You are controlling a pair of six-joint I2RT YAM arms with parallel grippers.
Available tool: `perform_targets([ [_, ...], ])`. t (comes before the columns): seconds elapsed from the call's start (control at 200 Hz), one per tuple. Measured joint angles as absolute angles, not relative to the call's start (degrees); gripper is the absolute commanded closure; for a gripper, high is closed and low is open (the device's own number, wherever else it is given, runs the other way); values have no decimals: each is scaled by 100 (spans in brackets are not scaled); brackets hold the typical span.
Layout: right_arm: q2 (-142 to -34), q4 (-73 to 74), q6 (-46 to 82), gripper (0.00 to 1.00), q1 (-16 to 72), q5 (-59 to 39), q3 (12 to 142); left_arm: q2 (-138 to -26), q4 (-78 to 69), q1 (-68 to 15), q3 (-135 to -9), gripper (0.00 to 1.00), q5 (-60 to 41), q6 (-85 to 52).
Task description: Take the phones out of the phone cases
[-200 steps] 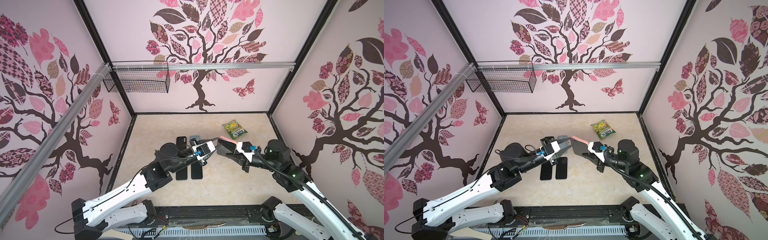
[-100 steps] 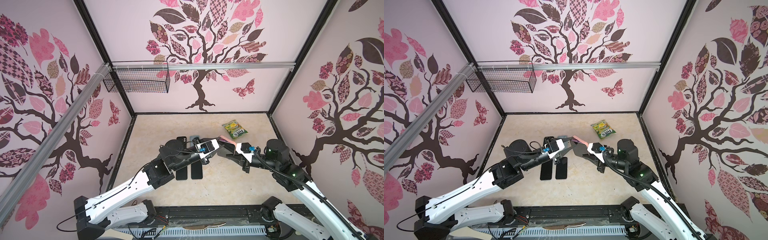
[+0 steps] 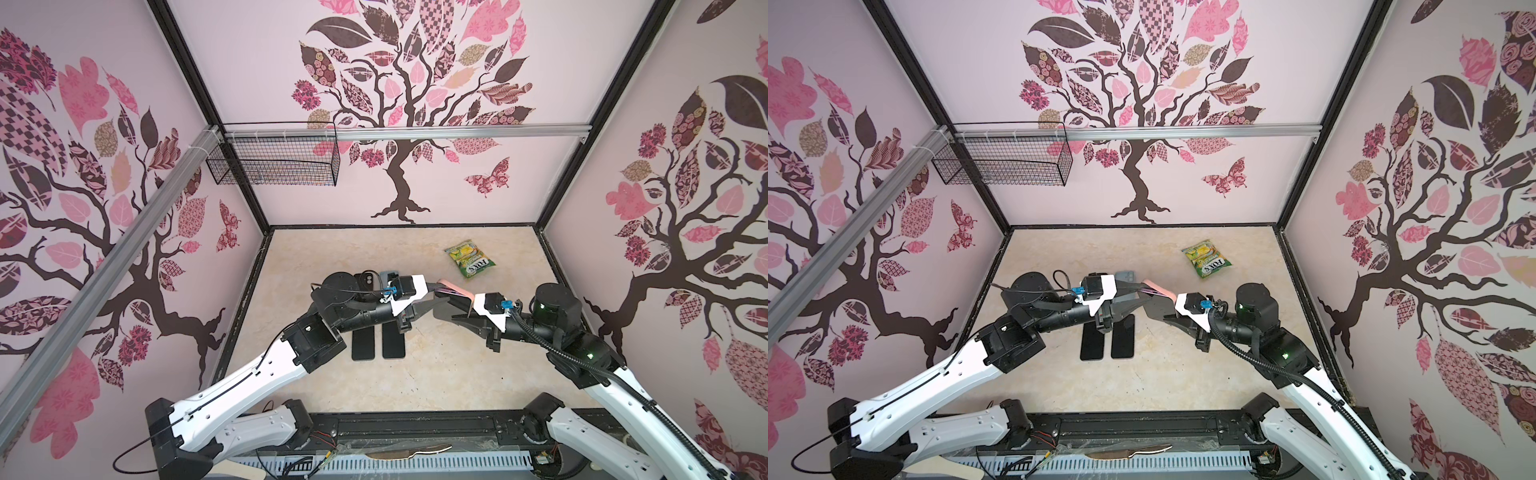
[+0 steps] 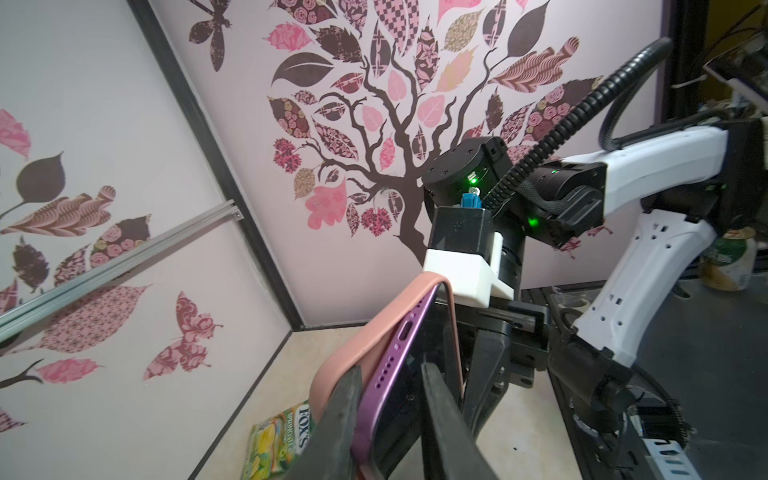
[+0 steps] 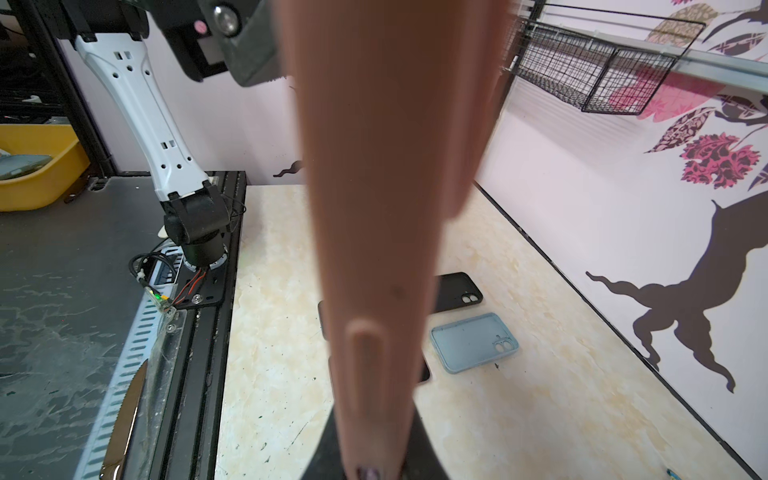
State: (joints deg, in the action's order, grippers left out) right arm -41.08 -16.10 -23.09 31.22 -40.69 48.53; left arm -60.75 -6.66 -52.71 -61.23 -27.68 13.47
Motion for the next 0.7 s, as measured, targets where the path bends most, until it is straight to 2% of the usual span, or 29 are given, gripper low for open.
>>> perform_targets([
  [0.255, -3981, -847, -1752, 100, 3168, -4595, 4674, -6042, -1734, -5140, -5636, 76, -3723, 336],
  [0.505, -3946, -443, -1411, 100, 3175, -4860, 4674, -6243, -2204, -5118, -5537, 80, -4123, -119],
  [0.7, -3953, -530, -1415, 100, 3175, -4982, 4674, -6322, -2060, -5094, -5537, 100, -4294, -71],
])
